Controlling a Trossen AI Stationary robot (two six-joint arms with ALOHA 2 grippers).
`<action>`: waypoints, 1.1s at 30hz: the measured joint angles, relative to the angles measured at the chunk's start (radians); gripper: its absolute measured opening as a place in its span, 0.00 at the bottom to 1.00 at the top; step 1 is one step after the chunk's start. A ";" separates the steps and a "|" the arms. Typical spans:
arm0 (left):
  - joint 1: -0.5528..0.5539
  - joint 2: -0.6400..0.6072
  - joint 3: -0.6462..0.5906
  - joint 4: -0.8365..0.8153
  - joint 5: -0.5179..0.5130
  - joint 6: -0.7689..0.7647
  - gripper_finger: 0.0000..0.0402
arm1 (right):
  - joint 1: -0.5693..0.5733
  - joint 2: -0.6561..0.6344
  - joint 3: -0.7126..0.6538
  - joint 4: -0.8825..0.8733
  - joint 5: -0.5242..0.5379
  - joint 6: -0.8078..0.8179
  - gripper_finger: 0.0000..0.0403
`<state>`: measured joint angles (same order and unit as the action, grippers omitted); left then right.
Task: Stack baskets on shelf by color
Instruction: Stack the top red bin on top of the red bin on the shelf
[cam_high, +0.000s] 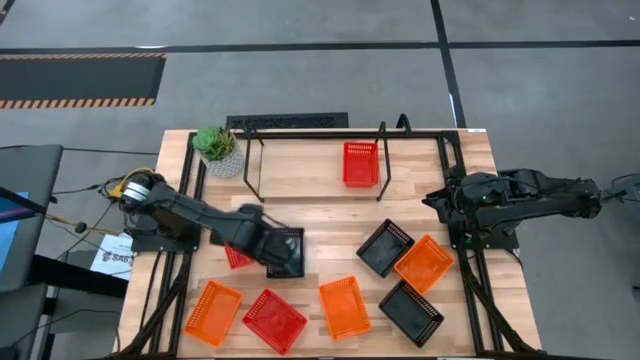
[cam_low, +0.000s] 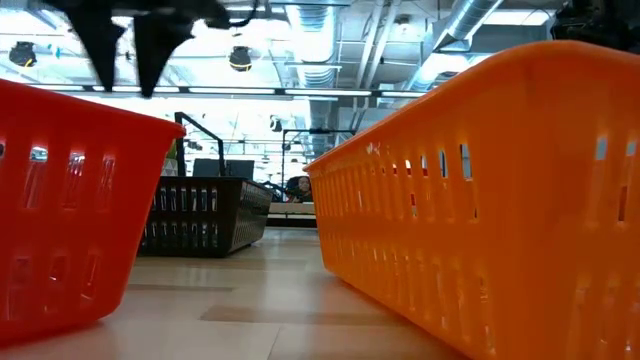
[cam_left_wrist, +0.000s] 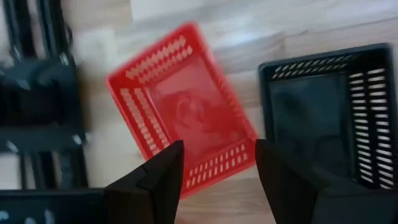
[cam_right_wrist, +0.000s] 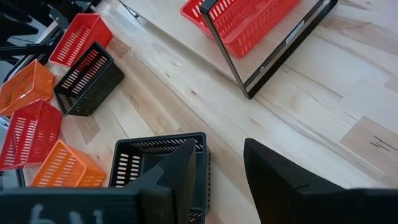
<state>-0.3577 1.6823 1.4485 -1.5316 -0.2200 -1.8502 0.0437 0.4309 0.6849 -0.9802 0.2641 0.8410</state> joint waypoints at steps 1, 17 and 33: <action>-0.009 -0.019 -0.038 0.023 0.004 -0.033 0.46 | 0.000 0.000 0.000 0.000 0.000 0.000 0.40; -0.042 -0.231 -0.493 0.280 0.148 -0.289 0.46 | 0.000 0.000 0.000 0.000 0.000 -0.001 0.40; -0.042 -0.230 -0.654 0.452 0.175 -0.377 0.41 | 0.000 0.000 0.000 0.000 0.000 -0.004 0.40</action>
<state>-0.3996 1.4521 0.7943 -1.0794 -0.0452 -2.2268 0.0436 0.4305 0.6849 -0.9802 0.2638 0.8371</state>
